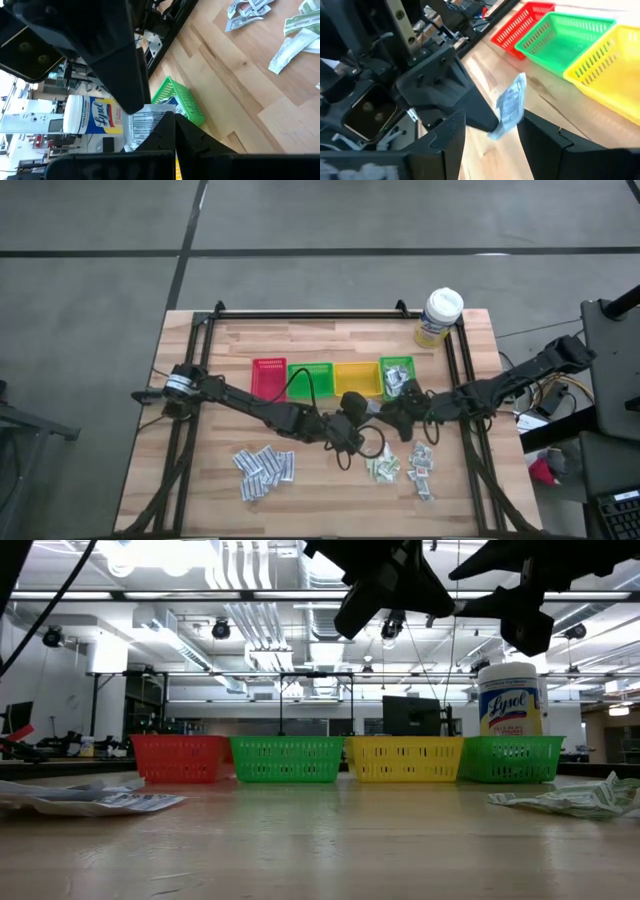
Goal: Pick & Place First Aid Supplies
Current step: Put the blue alcohol pad into the right green bin
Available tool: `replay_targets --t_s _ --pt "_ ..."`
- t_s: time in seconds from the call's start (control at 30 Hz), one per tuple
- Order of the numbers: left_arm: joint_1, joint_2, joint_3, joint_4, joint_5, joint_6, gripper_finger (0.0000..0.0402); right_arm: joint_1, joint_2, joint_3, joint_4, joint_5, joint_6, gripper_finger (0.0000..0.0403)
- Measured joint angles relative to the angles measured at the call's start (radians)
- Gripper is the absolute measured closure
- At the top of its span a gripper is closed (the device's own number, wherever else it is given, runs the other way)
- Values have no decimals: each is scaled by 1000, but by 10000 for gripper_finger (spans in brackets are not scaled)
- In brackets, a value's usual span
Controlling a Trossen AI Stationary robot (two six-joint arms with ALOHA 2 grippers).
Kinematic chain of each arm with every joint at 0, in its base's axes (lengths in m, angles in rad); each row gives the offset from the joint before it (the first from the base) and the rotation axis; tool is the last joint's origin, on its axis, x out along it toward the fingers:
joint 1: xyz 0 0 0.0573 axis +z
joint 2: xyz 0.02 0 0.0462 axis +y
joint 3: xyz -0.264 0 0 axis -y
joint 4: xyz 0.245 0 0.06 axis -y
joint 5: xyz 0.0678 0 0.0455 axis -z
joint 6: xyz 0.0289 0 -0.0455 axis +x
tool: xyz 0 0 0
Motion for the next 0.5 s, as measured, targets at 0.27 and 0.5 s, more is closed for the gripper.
replay_targets --t_s 0.27,0.5 --pt "-1 0 0 -9 -4 -5 401 -28 24 49 -71 0 -28 251" --pt "-1 0 0 -11 -16 -4 401 -31 33 67 -127 0 -31 292"
